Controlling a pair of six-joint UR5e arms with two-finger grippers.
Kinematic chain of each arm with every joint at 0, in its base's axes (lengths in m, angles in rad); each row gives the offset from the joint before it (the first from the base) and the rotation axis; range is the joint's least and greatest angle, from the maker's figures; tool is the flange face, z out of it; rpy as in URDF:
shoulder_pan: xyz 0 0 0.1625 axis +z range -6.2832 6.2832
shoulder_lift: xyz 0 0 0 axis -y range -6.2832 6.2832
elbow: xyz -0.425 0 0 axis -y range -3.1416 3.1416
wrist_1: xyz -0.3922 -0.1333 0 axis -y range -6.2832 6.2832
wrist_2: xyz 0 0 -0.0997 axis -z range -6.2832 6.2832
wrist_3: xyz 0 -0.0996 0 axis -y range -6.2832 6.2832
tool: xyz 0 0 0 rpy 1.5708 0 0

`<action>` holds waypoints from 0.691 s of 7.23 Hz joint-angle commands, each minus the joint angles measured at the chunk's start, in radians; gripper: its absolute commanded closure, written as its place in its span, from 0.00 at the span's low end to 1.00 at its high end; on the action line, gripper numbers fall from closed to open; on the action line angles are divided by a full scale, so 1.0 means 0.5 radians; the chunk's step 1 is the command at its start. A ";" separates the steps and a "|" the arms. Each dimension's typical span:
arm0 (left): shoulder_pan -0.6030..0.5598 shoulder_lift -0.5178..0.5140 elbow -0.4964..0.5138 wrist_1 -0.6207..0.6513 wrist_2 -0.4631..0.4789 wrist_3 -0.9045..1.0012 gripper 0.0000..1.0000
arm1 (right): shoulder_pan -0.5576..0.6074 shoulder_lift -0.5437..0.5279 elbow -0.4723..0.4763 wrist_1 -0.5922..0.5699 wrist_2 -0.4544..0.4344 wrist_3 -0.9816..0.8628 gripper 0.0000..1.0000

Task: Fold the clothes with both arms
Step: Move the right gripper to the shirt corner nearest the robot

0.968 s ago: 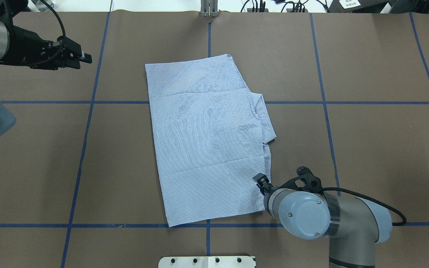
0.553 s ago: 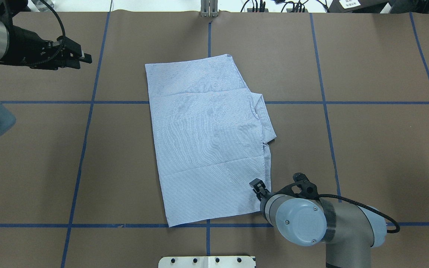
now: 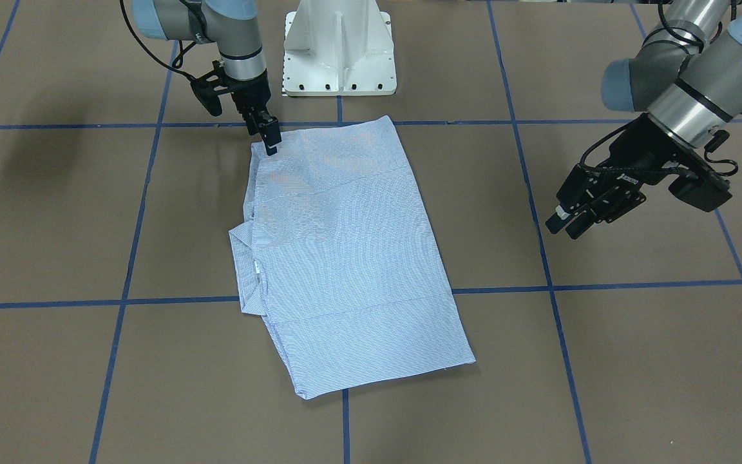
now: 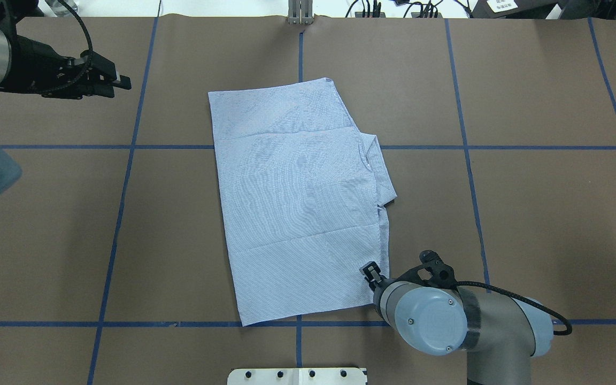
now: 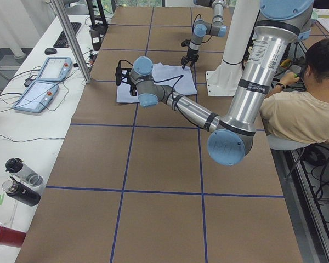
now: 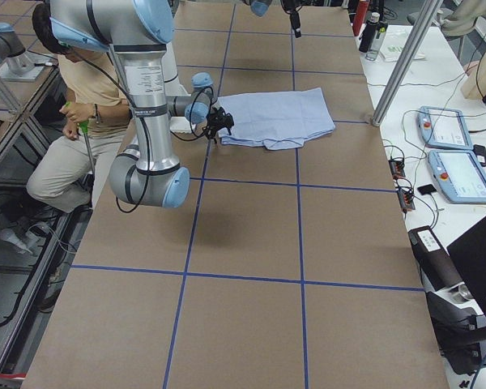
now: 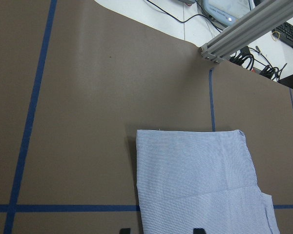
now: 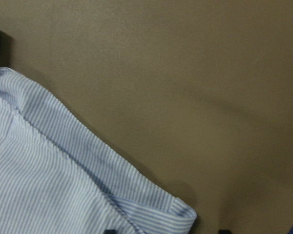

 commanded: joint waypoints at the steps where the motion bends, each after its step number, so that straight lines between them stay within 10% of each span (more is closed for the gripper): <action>1: -0.003 0.000 -0.007 0.000 0.001 0.000 0.48 | 0.001 0.003 0.005 -0.001 -0.001 0.000 0.68; 2: -0.003 0.000 -0.010 0.000 -0.002 0.000 0.48 | 0.007 0.000 0.014 -0.001 0.008 0.000 1.00; 5: -0.009 0.006 -0.028 0.003 -0.002 0.000 0.48 | 0.013 0.003 0.039 -0.001 0.023 -0.006 1.00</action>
